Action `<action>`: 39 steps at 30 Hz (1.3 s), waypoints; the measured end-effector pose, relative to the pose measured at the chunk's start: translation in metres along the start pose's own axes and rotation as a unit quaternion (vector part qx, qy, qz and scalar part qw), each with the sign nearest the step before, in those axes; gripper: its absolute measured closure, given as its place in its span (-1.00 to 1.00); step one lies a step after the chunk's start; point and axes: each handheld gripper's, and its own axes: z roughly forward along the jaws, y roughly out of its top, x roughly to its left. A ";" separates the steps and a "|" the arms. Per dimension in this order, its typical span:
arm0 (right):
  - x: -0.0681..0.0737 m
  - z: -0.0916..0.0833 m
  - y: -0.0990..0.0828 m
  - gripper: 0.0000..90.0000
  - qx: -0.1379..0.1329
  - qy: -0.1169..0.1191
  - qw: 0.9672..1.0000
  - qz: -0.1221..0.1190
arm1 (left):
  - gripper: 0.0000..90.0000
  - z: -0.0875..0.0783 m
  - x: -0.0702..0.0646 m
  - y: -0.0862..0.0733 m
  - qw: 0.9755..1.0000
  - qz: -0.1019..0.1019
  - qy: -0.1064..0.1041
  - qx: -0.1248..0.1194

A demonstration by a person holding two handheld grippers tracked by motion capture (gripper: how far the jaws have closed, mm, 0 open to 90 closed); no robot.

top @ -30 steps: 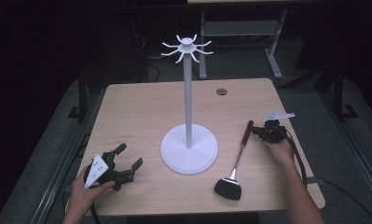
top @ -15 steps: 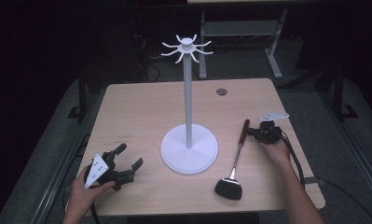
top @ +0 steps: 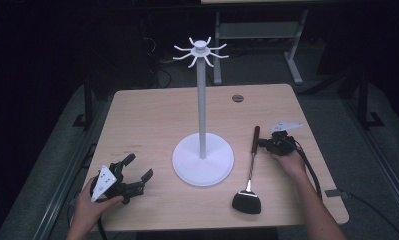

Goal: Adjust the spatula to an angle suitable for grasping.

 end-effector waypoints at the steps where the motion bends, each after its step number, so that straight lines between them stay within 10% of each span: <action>1: 0.001 0.001 0.001 0.99 -0.001 0.002 1.000 -0.006 | -0.72 0.000 0.000 0.000 1.000 -0.001 0.000 0.000; 39: 0.049 0.022 0.014 0.99 0.018 0.062 0.995 -0.072 | -0.71 0.000 0.000 0.000 1.000 -0.001 -0.004 0.000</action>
